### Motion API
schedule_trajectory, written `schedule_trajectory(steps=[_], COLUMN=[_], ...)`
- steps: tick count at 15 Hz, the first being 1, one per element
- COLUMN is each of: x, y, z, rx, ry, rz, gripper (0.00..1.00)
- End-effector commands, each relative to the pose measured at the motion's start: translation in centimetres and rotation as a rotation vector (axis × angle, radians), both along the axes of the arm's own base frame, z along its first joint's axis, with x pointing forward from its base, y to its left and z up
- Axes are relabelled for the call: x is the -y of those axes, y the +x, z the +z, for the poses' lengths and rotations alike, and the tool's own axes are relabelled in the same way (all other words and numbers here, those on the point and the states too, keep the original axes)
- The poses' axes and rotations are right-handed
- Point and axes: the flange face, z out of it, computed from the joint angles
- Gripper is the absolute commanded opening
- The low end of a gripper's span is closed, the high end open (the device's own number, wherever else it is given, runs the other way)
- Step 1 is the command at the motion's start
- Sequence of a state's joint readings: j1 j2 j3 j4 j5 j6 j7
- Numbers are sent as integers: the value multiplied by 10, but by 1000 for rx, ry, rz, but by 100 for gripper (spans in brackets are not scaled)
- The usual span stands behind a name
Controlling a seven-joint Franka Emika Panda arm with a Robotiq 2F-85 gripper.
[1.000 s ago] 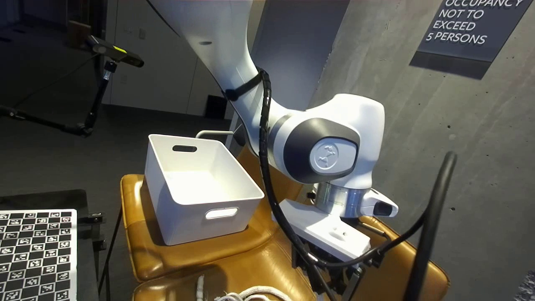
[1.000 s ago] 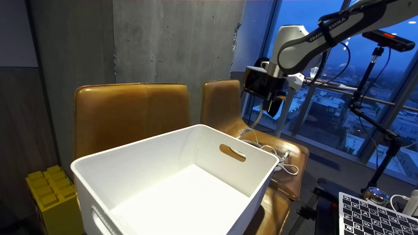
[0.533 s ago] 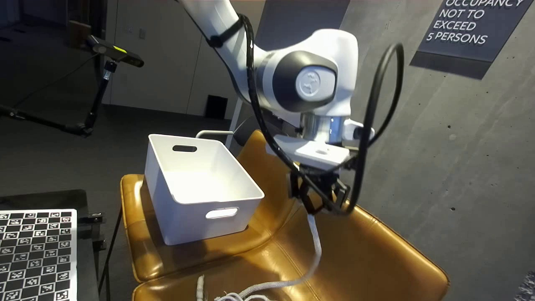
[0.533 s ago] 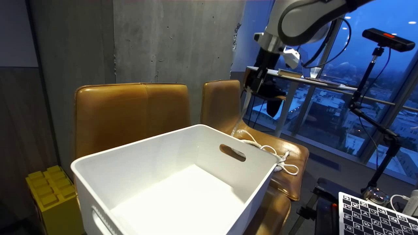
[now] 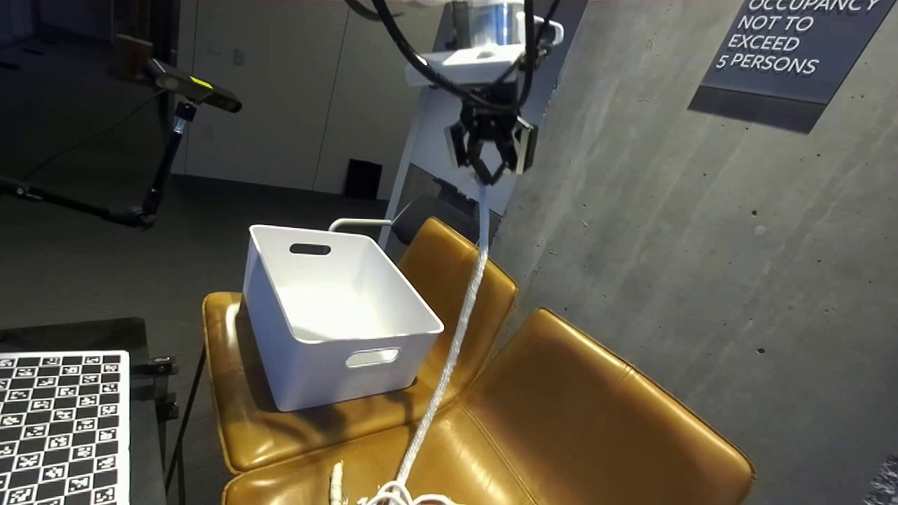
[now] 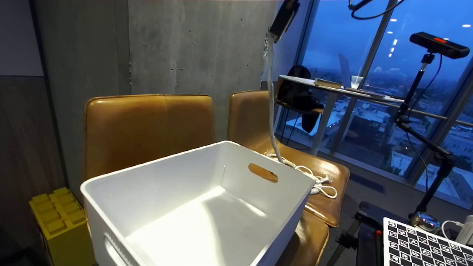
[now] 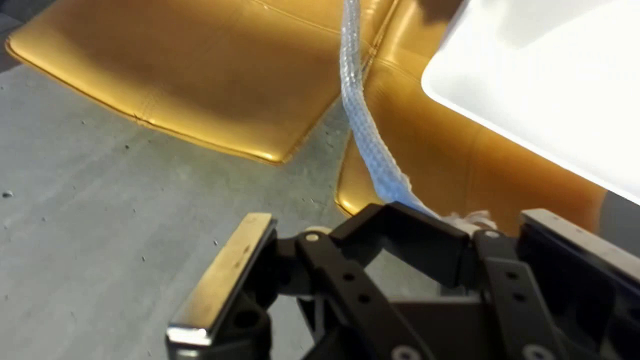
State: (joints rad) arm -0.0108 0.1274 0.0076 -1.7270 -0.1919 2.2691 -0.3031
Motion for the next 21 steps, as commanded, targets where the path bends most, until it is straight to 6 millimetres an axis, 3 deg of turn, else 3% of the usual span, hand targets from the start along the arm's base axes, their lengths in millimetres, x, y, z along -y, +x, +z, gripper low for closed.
schedule_trajectory(steps=[1,5,7,8,11,15,18,21], x=[-73,-168,-216,-234,-279,-310,-314,-305], y=[-27,-62,-80,-84,-92,-77,-58,-37], z=[65,133,147,143,118,72,23,-42], rx=[50,94,87,84,63,14,-35,-110], ry=[23,67,79,78,65,37,10,-31], rz=[51,117,141,152,170,159,142,107], gripper=[2,2,2,2,2,2,2,2])
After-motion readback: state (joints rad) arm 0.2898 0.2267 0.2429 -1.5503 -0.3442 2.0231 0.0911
